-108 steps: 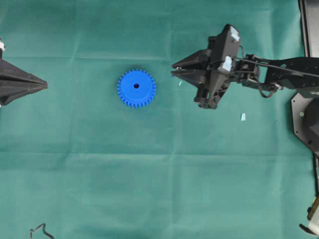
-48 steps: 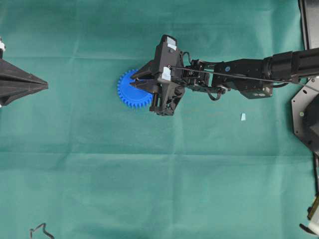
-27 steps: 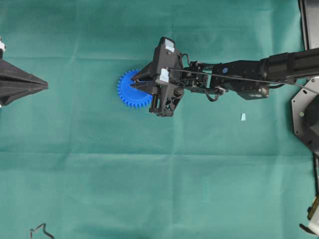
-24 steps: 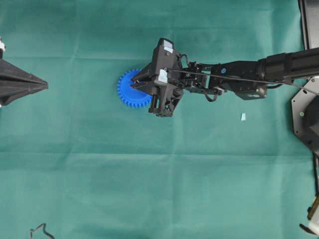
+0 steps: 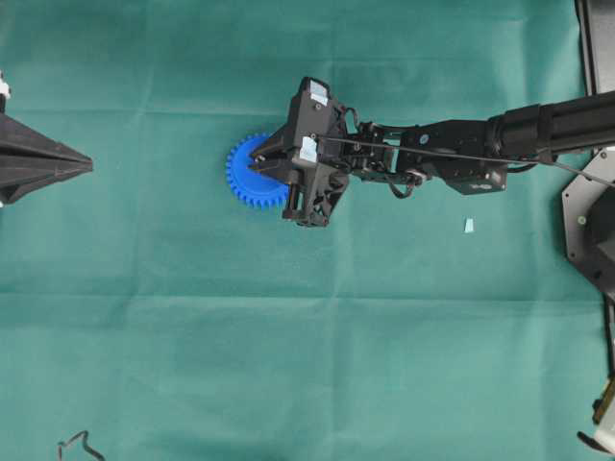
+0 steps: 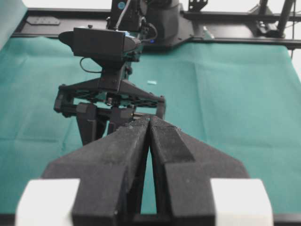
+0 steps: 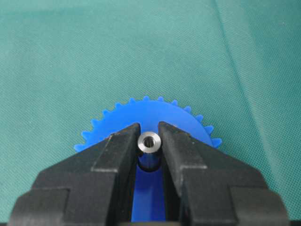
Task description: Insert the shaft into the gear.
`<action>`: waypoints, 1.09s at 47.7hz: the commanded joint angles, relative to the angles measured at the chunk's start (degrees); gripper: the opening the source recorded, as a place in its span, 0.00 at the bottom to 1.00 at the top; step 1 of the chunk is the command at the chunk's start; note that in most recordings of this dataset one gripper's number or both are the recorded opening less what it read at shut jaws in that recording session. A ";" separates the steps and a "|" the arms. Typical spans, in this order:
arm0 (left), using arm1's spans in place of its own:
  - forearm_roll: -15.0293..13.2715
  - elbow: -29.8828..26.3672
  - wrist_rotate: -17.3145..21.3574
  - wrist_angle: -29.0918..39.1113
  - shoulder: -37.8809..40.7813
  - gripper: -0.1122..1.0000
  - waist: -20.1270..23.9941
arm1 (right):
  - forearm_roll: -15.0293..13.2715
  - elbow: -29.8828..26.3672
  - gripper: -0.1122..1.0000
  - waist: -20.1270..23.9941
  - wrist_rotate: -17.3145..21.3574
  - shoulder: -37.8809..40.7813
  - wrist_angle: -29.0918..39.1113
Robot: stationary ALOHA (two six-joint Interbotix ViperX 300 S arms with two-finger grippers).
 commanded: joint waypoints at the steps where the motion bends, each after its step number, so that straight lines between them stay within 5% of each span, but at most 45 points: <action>1: 0.18 -1.32 0.00 -0.35 0.44 0.10 -0.09 | 0.09 -0.79 0.27 0.44 0.09 -0.70 -0.35; 16: 0.18 -1.32 -0.09 -0.26 0.44 0.10 -0.09 | 0.18 -0.79 0.94 0.53 0.18 -1.14 -1.14; 52: 0.09 -1.32 -0.09 0.00 0.44 0.10 -0.09 | -0.53 7.29 0.91 0.00 -4.83 -28.13 2.90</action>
